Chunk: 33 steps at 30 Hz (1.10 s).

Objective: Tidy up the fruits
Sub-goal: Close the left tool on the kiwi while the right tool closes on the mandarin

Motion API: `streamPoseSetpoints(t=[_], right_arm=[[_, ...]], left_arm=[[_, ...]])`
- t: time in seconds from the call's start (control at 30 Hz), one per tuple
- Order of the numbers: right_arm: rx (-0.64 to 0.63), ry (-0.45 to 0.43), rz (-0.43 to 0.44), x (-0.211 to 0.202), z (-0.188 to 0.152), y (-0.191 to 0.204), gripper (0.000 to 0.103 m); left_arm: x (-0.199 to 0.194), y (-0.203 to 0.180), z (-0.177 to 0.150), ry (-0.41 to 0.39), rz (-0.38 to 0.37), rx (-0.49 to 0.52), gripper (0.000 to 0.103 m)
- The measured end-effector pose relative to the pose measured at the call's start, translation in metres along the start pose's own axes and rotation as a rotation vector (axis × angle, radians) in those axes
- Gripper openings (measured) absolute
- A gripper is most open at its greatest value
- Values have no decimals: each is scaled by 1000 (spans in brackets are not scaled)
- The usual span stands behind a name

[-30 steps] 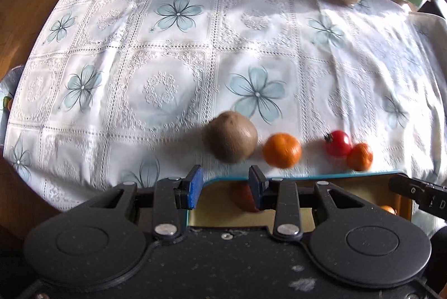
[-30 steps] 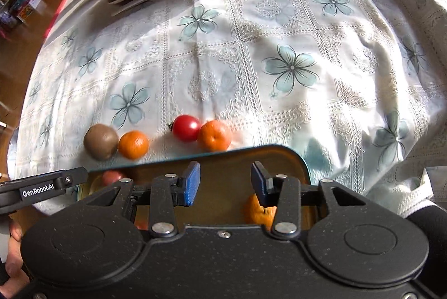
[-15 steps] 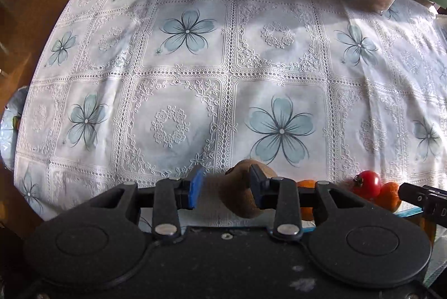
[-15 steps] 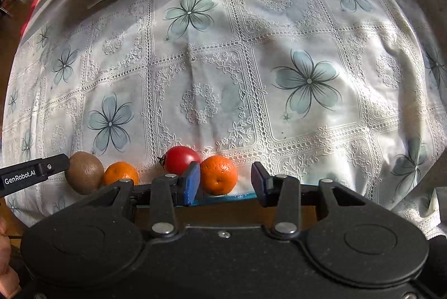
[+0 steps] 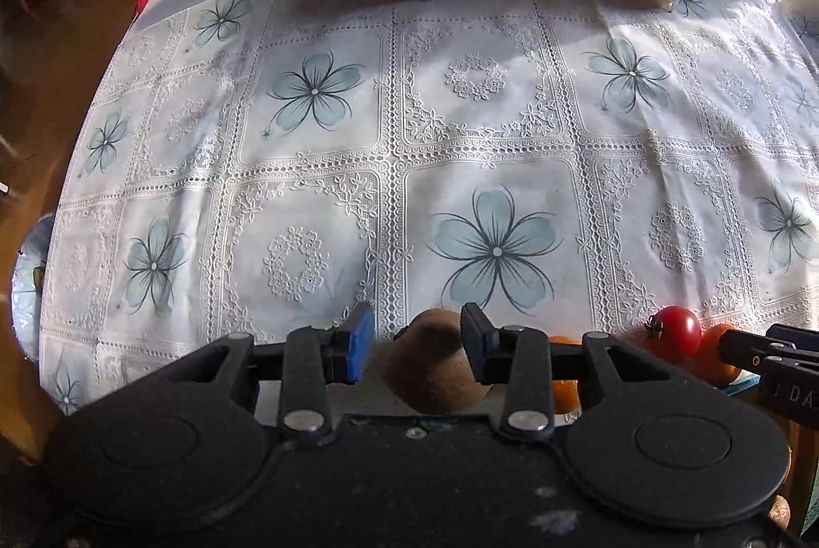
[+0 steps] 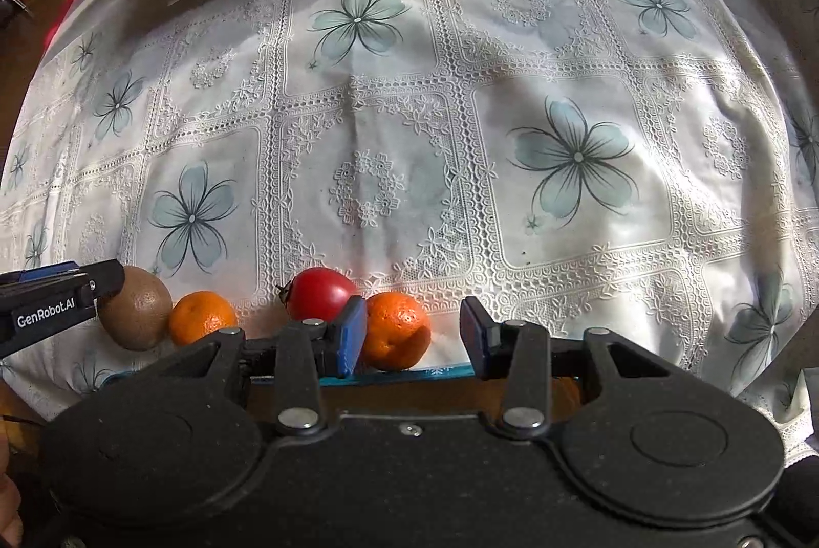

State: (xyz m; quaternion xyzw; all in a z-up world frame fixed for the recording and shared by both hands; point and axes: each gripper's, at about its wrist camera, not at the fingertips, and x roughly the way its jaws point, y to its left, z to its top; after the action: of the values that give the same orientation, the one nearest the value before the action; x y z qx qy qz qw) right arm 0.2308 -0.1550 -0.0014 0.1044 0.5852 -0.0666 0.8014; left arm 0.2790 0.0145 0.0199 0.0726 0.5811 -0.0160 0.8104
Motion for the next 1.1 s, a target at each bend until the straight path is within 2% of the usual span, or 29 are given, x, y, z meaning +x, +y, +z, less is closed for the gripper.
streamPoseSetpoints(t=[0.37,0.53,0.77,0.97,1.1], right_arm=[[20,19,27,3,2,-4,51],[45,88,91,10,4,-10,51],[55,88,61,19,5,-4,51],[31,35,20,15,6,2,52],[27,41,26,15,7,0,52]], left_arm=[[0,8,4,7,-43,-41,41],[-3,15,5,-5,-52,-70,40],[-4,19,4,1,-72,-79,40],[1,18,2,13,-89,-74,40],[7,20,1,36,-112,-92,40]])
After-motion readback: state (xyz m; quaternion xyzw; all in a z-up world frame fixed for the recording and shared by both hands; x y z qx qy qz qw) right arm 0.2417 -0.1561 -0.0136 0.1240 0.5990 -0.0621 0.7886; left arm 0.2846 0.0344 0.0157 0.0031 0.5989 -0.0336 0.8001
